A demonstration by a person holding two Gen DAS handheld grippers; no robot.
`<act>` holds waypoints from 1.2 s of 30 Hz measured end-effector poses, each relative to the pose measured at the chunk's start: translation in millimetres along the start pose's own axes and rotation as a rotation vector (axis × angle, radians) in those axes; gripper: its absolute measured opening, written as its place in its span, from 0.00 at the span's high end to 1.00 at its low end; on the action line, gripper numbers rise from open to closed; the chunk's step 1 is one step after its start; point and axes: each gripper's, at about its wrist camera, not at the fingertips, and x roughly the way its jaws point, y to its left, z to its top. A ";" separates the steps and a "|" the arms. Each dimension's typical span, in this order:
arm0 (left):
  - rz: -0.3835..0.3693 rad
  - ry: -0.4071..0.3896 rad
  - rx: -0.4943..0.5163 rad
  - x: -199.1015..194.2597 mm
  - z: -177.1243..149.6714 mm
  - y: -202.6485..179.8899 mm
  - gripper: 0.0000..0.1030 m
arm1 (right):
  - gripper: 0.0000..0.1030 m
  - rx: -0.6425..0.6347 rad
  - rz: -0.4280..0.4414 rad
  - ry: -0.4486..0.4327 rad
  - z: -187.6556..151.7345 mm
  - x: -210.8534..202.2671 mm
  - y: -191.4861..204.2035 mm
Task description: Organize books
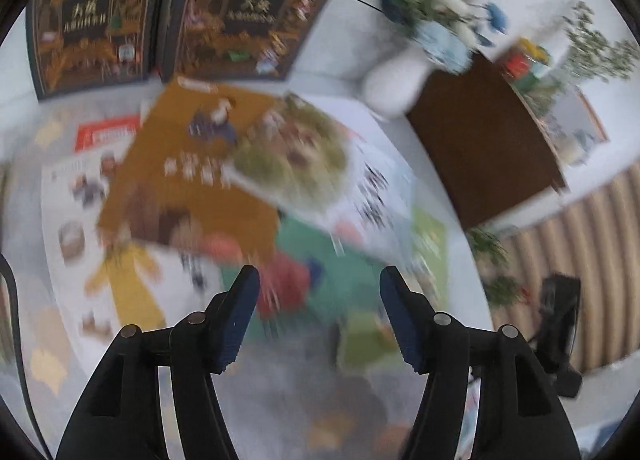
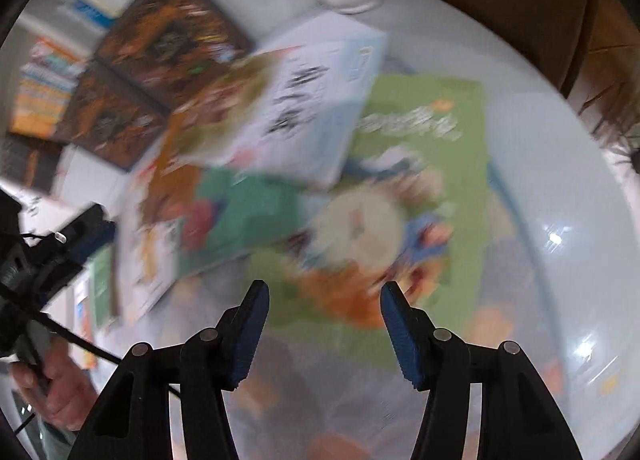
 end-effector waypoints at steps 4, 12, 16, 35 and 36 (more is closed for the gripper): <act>0.091 -0.018 -0.022 31.3 33.3 4.4 0.41 | 0.46 0.030 -0.007 0.037 30.2 11.5 -13.4; 0.229 -0.028 -0.095 91.3 82.2 26.4 0.42 | 0.46 -0.017 -0.045 -0.018 74.8 31.8 -3.4; 0.196 0.029 -0.119 115.9 91.3 32.0 0.42 | 0.46 -0.025 -0.062 -0.036 93.0 44.6 5.2; 0.113 0.093 -0.020 33.5 -133.0 -21.3 0.40 | 0.40 -0.582 -0.220 -0.016 40.8 34.6 58.3; 0.078 0.125 -0.031 28.5 -153.3 -24.3 0.40 | 0.40 -0.605 -0.203 -0.013 40.4 35.8 64.7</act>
